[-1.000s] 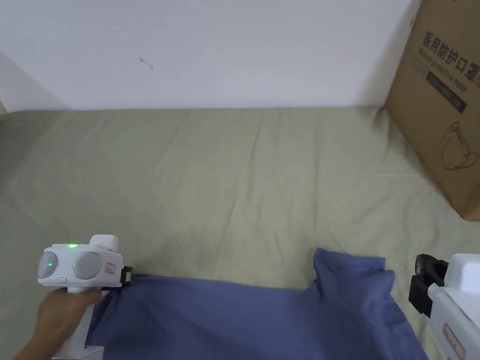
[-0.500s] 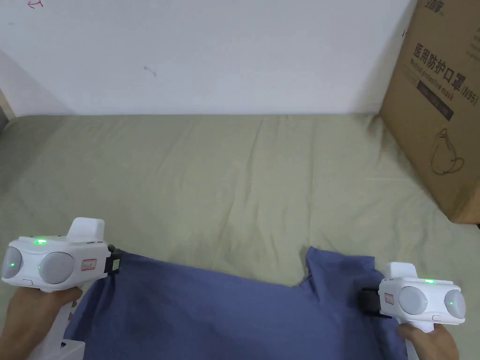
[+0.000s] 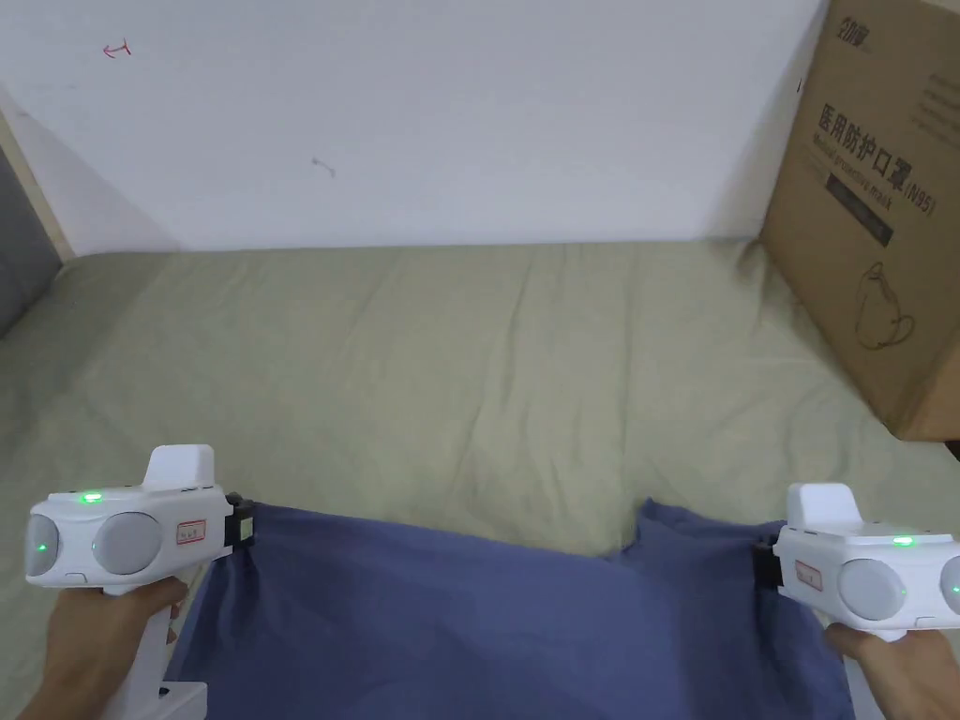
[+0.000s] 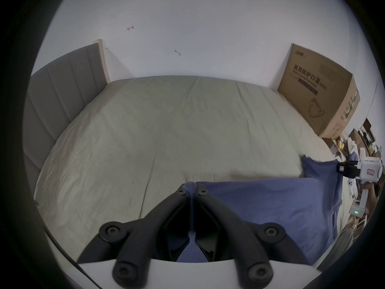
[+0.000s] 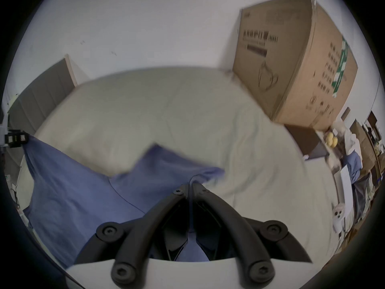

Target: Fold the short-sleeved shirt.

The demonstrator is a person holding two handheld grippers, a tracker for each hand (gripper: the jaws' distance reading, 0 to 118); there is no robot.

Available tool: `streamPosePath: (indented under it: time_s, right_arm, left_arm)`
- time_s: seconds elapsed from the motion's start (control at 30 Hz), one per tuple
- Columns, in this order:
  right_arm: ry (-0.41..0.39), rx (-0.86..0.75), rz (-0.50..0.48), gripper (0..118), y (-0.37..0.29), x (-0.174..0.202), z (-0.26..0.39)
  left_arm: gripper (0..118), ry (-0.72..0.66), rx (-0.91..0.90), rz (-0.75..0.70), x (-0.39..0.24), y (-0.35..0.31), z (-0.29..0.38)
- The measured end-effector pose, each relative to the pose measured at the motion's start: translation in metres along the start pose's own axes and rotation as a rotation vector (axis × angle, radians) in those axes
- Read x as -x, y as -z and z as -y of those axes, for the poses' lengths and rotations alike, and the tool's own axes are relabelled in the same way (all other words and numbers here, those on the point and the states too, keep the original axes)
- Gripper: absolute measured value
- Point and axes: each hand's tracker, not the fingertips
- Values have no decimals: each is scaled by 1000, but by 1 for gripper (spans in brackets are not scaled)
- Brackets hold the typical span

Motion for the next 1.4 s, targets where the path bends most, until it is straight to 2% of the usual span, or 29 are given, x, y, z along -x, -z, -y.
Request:
streamPosePath:
  time_s: [0.17,0.43,0.7,0.8,1.07,1.1,1.4]
  right_arm:
    - [-33,-167,-8,1,-65,-6,-32]
    - [48,-458,-57,1,-166,-3,-114]
    - [87,-674,-81,1,-213,-2,-199]
    - [104,-729,-89,1,-218,-4,-227]
    - [87,-797,-70,1,-217,-8,-275]
    - [78,-799,-92,1,-216,-8,-277]
    - [51,-712,-82,1,-148,-8,-262]
  left_arm:
    - [0,-43,-79,0,9,-39,-9]
    - [0,-48,-315,-31,16,-123,-83]
    - [0,-18,-492,-91,15,-182,-171]
    - [0,-13,-530,-101,12,-190,-199]
    - [0,-18,-593,-116,15,-181,-255]
    - [0,-24,-599,-111,17,-179,-259]
    - [0,-34,-520,-119,7,-113,-237]
